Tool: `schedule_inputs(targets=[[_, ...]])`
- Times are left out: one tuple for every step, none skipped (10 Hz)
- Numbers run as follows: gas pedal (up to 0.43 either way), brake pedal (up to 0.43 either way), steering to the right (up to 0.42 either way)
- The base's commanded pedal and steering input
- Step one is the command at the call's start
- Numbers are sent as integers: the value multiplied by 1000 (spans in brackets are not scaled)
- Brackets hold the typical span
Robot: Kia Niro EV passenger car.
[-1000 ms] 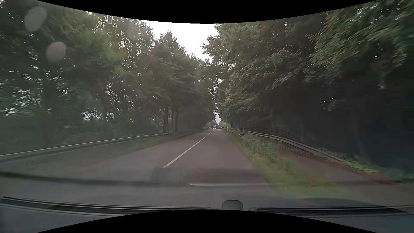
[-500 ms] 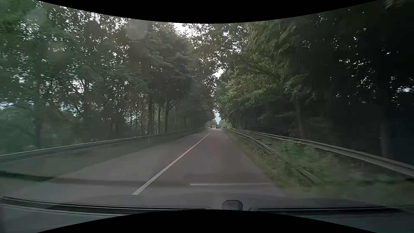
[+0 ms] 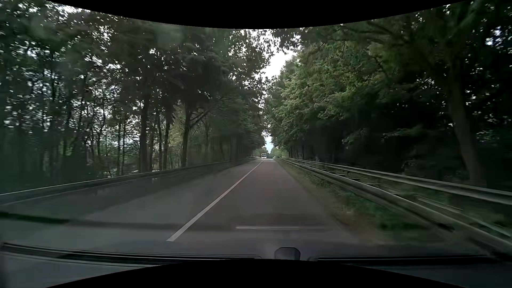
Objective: Follow the waypoints while adhering to traffic rules and regulations
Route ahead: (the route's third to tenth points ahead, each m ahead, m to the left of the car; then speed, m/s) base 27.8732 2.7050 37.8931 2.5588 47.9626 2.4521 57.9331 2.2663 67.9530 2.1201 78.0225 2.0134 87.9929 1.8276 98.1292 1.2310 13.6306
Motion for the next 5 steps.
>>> schedule_inputs(targets=[[130,0,-2],[130,0,-2],[130,0,-2],[138,0,-3],[138,0,-3]])
